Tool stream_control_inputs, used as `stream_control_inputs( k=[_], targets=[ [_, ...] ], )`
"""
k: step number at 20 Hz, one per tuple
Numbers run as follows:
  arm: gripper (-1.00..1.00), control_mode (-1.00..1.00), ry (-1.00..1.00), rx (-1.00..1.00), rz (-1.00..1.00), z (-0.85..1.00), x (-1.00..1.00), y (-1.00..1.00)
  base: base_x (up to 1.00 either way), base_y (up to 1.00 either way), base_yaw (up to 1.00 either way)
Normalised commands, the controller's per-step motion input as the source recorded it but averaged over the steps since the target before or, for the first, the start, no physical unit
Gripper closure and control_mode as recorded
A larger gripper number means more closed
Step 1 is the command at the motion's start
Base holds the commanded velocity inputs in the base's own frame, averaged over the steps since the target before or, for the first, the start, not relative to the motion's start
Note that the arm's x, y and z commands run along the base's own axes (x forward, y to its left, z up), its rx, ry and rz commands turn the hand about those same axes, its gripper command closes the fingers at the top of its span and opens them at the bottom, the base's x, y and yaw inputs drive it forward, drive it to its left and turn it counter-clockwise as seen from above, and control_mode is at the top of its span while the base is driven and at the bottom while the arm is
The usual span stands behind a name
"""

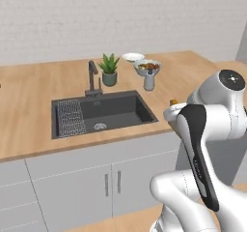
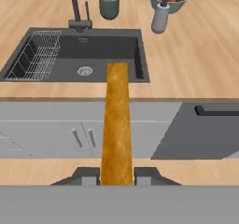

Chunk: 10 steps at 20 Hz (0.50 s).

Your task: Start the toaster. Once the lever pops up, take the bread to the plate on the dining counter.

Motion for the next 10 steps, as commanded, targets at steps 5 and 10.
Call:
stream_control_inputs(
  k=[5, 10],
  targets=[
    [1.0, 1.0, 0.0, 0.0, 0.0, 0.0, 0.0, 0.0, 0.17, -1.0, 0.0],
    [1.0, 1.0, 0.0, 0.0, 0.0, 0.0, 0.0, 0.0, 0.23, -1.0, 0.0]
  ],
)
